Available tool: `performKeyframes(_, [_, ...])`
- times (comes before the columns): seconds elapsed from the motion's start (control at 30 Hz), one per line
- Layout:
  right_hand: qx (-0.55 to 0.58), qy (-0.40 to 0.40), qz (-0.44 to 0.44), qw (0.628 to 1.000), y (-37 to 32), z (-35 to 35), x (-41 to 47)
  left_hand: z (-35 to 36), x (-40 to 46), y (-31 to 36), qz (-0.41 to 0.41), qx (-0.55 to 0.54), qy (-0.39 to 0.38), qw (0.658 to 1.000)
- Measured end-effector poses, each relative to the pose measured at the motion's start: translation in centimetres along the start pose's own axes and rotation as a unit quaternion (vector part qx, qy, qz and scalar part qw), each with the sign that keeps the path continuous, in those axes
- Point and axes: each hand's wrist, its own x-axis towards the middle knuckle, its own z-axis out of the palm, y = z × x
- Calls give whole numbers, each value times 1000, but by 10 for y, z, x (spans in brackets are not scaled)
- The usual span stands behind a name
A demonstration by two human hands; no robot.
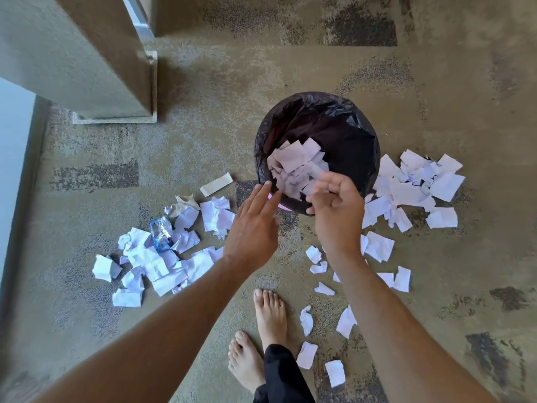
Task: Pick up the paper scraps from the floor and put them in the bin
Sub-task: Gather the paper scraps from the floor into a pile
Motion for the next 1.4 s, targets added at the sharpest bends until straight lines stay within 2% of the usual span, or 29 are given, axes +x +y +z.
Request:
performKeyframes(0.1, [-41,-77,-98,991,15,26,-25,2,-18,-27,-36,-17,49,998])
performKeyframes(0.2, [-93,-160,-175,967,45,54,-39,9,-43,-62,-86,-15,90,992])
performKeyframes(0.3, [-141,-205,-198,948,89,77,-44,22,-72,-101,-117,2,104,988])
performKeyframes(0.5, [-269,-243,-185,913,182,105,-36,58,-128,-175,-202,62,106,972])
performKeyframes(0.6, [-334,-251,-182,890,217,123,-27,77,-141,-213,-297,58,138,943])
performKeyframes(0.73, [-398,-264,-180,860,238,168,-16,89,-142,-257,-452,13,151,879])
performKeyframes(0.83, [-425,-278,-166,845,241,212,-5,90,-137,-285,-523,-47,160,836])
performKeyframes(0.9, [-461,-284,-177,822,242,235,2,89,-132,-299,-555,-59,142,817])
performKeyframes(1.07, [-534,-309,-179,766,245,260,3,93,-117,-307,-562,-42,80,822])
performKeyframes(1.2, [-522,-330,-222,755,250,263,-13,104,-106,-295,-525,-43,96,845])
performKeyframes(1.3, [-488,-335,-264,762,253,259,-20,112,-107,-291,-497,-50,122,858])
performKeyframes(1.4, [-479,-342,-290,755,256,253,-20,116,-112,-291,-506,-106,144,844])
